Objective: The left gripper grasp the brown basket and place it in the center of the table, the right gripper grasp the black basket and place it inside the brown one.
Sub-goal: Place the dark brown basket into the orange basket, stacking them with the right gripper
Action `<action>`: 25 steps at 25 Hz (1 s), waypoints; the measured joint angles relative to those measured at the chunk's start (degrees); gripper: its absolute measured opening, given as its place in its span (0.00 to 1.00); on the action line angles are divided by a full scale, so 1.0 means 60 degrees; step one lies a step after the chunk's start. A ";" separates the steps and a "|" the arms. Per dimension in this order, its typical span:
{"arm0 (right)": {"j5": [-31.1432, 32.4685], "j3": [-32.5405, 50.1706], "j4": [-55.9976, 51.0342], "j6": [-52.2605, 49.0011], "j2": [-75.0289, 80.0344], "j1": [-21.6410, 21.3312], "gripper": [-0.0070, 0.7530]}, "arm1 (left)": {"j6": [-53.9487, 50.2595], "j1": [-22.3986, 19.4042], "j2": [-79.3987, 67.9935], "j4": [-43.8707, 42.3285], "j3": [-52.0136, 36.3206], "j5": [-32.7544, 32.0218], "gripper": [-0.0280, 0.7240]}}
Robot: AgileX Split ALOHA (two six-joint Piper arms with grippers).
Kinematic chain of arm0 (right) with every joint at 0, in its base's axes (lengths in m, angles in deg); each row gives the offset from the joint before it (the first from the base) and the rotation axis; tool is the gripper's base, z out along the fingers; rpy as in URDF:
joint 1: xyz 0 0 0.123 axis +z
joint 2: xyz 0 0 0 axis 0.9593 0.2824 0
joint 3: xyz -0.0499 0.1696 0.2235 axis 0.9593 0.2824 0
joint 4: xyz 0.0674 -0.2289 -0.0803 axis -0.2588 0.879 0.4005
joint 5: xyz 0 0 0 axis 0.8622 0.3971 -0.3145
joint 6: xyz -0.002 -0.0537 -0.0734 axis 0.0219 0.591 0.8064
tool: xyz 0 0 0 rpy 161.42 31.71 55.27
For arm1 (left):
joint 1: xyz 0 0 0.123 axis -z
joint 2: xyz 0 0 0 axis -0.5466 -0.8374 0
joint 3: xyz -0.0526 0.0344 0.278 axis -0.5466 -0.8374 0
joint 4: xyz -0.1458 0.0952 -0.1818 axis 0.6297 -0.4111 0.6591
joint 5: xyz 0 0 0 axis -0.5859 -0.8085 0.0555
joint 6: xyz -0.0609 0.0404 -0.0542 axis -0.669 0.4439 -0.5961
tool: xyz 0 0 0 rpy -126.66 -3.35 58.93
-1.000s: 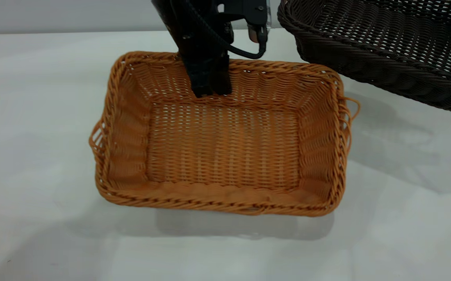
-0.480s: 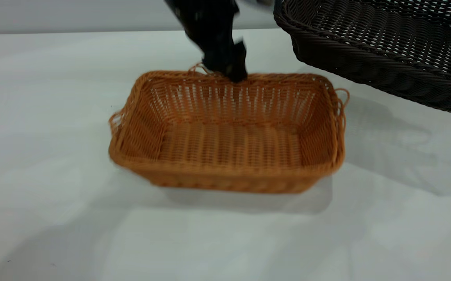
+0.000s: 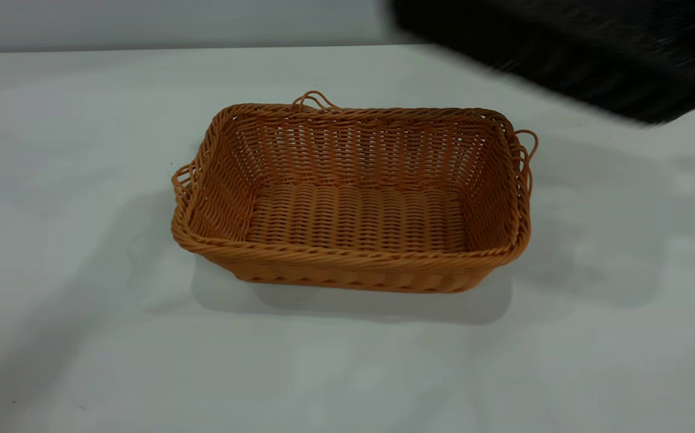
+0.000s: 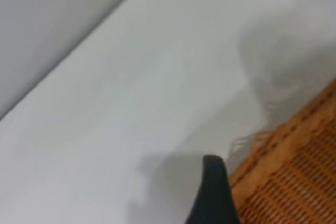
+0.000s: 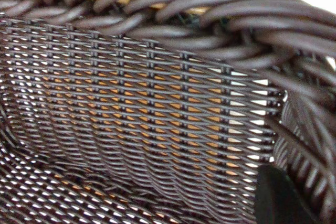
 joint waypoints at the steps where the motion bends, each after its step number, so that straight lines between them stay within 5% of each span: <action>1: 0.0000 0.0028 0.0108 -0.0075 0.0035 0.0455 0.11 | -0.0065 -0.0135 0.0105 0.0000 0.0000 -0.0010 0.73; 6: -0.0814 0.0028 0.0187 -0.1053 0.0560 0.2729 0.11 | -0.0264 -0.0405 0.0153 -0.0031 0.0000 -0.0085 0.73; 10: -0.1645 0.0028 0.0131 -0.1298 0.1177 0.3589 0.11 | -0.0273 -0.0405 0.0153 -0.0031 0.0000 -0.0101 0.73; 21: -0.2794 0.0019 -0.0199 -0.1470 0.2348 0.3749 0.12 | -0.0273 -0.0405 0.0153 -0.0031 0.0000 -0.0120 0.73; 25: -0.2675 0.0012 -0.0496 -0.1213 0.2367 0.3749 0.22 | -0.0273 -0.0405 0.0153 -0.0031 0.0000 -0.0120 0.73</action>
